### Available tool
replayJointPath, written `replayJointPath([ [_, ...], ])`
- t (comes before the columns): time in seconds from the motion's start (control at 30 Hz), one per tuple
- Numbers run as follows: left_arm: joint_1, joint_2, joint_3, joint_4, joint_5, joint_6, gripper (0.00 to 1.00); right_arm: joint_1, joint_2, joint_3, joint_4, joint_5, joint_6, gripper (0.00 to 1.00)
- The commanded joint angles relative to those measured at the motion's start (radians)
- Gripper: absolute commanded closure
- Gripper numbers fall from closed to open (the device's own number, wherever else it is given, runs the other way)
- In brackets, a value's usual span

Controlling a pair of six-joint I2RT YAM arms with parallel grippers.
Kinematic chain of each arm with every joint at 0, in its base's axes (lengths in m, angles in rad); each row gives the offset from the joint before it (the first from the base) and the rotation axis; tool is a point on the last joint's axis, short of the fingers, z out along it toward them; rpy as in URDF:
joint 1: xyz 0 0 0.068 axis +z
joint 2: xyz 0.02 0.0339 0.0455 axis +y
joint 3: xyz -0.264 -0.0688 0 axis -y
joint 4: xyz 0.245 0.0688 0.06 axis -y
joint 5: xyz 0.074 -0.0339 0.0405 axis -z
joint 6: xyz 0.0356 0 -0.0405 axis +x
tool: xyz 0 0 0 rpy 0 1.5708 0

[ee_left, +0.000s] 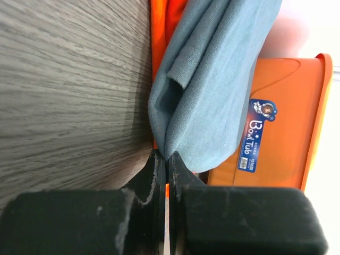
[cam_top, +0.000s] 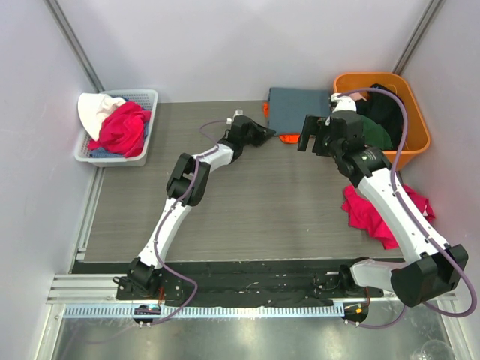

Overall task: Fold and stack the t-shirts
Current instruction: Neatly place the folded tshirt to the corner

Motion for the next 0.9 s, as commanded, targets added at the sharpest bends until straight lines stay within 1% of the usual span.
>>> replayJointPath([
  [0.0,-0.016,-0.044,0.034,0.059,0.014,-0.046,1.0,0.001,-0.039,-0.002,0.011,-0.005,0.008,0.01],
  [0.2,-0.037,-0.079,-0.003,0.097,0.012,-0.071,1.0,0.0,-0.05,-0.008,0.009,-0.006,0.011,0.01],
  [0.53,-0.054,-0.157,-0.019,0.119,0.017,-0.077,1.0,0.001,-0.068,-0.024,0.003,-0.015,0.022,0.01],
  [0.87,-0.067,-0.234,-0.101,0.155,0.015,-0.086,1.0,0.001,-0.082,-0.027,-0.001,-0.023,0.036,0.01],
])
